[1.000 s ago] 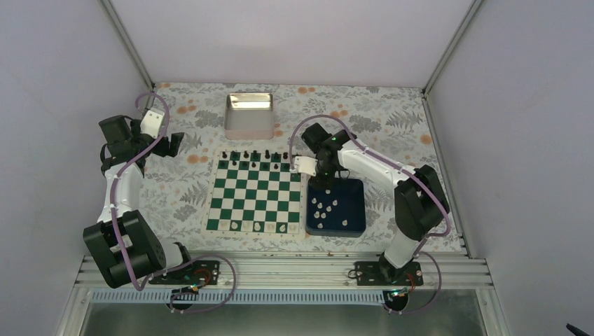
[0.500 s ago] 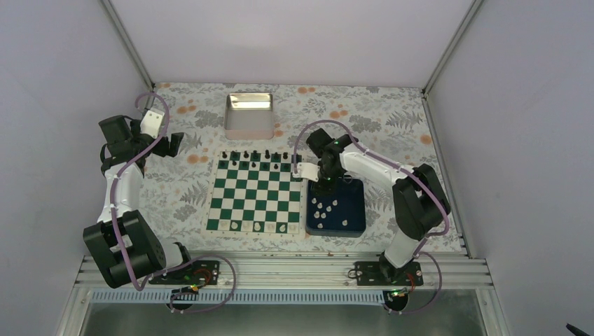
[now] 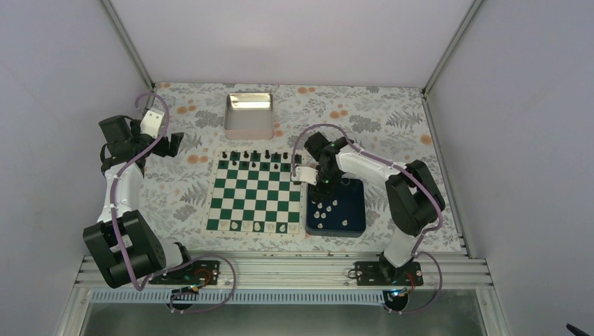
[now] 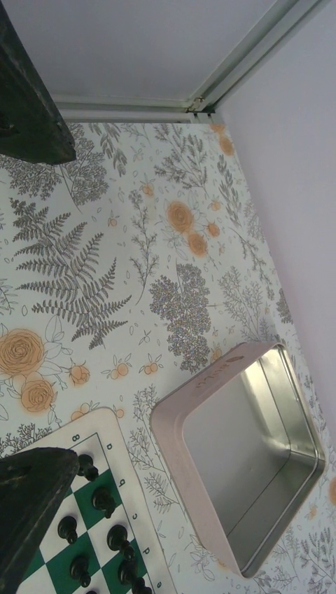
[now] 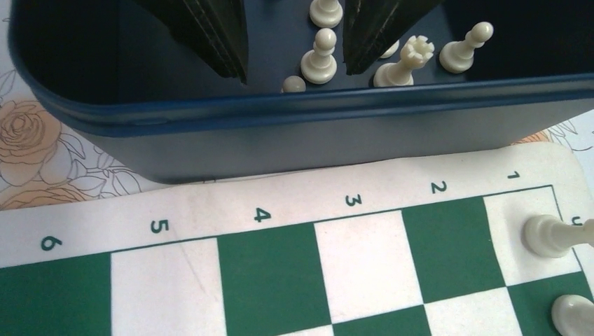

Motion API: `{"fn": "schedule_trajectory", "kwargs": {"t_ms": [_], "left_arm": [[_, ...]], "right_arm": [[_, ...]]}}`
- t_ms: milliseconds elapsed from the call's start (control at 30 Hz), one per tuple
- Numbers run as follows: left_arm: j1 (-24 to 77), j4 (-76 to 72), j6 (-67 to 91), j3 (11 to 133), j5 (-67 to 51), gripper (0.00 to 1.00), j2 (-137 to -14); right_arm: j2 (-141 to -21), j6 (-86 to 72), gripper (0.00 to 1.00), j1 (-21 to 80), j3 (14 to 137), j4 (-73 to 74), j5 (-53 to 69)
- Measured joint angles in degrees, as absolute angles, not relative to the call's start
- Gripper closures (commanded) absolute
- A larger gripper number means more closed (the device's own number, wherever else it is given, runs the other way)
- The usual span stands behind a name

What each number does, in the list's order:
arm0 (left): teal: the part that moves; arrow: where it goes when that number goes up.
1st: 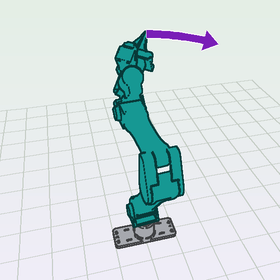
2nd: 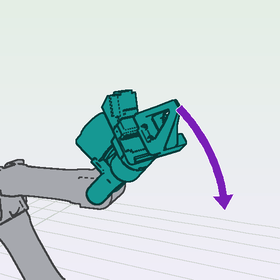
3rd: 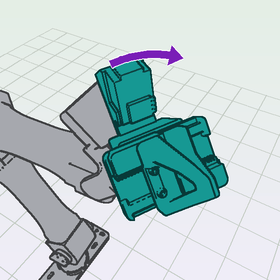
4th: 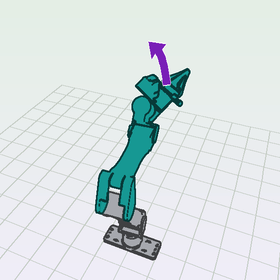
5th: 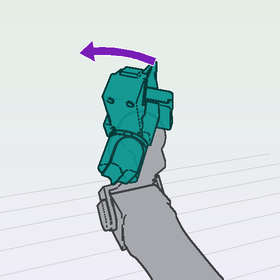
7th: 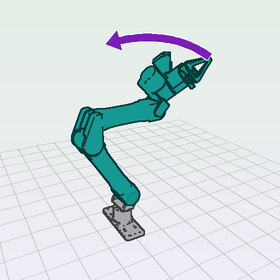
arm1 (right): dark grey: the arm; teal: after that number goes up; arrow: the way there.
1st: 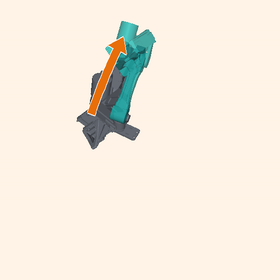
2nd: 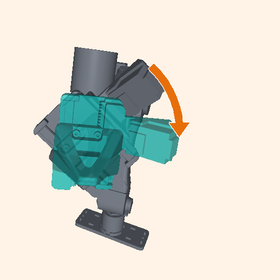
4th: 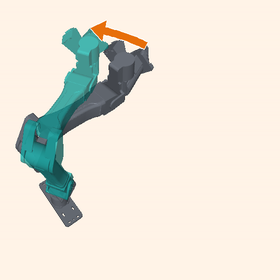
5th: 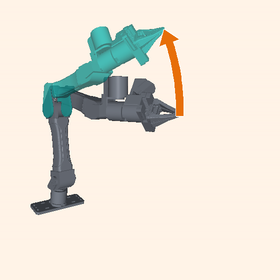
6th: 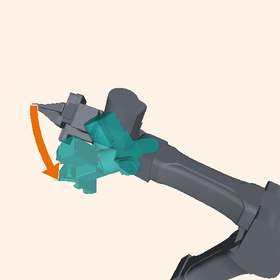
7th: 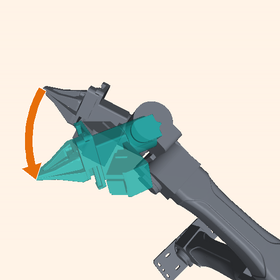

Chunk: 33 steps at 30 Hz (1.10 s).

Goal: Set up the chess pieces on the board
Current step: Pick up the chess piece from the storage box.

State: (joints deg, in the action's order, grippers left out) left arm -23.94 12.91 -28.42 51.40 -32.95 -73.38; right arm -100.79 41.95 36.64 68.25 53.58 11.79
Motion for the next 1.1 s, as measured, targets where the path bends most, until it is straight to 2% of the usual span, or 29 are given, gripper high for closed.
{"fn": "schedule_trajectory", "kwargs": {"t_ms": [567,1100], "left_arm": [[-23.9,12.9,-28.4,51.4,-31.8,0.00,-73.4],[-23.9,13.0,-28.4,51.4,-31.7,0.00,-73.4]], "right_arm": [[-94.9,39.1,0.65,44.2,64.3,57.3,12.8],[-94.8,37.4,0.64,44.2,60.0,54.8,9.6]]}}
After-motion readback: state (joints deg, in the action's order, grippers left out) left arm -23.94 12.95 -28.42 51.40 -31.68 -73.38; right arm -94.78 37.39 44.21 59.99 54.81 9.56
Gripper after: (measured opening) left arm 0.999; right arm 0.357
